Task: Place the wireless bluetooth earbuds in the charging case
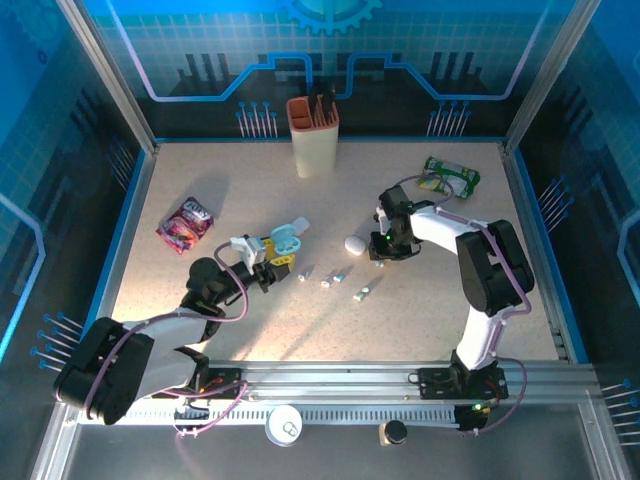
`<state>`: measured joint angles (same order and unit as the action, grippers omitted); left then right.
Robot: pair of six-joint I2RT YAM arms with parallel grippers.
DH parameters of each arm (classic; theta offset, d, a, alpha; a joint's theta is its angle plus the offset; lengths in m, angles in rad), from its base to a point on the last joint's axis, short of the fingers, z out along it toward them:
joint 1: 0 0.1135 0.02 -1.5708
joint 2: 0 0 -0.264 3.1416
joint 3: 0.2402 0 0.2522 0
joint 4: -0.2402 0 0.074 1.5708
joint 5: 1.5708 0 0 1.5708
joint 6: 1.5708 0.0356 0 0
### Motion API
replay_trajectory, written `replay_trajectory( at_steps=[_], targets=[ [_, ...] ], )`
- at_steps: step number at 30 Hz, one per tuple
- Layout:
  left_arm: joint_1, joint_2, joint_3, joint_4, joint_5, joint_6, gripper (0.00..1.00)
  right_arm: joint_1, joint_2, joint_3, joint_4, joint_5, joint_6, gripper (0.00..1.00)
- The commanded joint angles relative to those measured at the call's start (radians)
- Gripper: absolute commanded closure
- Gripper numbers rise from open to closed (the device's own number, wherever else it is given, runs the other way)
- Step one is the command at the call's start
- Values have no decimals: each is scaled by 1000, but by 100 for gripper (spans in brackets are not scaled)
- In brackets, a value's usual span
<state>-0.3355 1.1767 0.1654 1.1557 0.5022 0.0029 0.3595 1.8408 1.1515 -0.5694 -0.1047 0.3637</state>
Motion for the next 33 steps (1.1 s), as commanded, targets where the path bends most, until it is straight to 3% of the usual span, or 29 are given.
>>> replay_trajectory(
  at_steps=[1, 6, 11, 19, 24, 33],
  targets=[
    [13, 3, 16, 18, 28, 23, 59, -1, -19, 27, -29, 30, -17, 71],
    [13, 3, 11, 37, 13, 17, 59, 46, -74, 17, -51, 150, -3, 60],
    [45, -25, 4, 3, -33, 6, 59, 145, -100, 17, -100, 361, 33, 54],
    [105, -35, 10, -17, -55, -6, 58, 265, -20, 91, -188, 579, 70, 53],
    [110, -29, 7, -7, -47, -13, 58, 297, 53, 145, -235, 639, 68, 56],
    [112, -10, 3, 11, -38, -17, 58, 310, 130, 194, -271, 638, 58, 61]
  ],
)
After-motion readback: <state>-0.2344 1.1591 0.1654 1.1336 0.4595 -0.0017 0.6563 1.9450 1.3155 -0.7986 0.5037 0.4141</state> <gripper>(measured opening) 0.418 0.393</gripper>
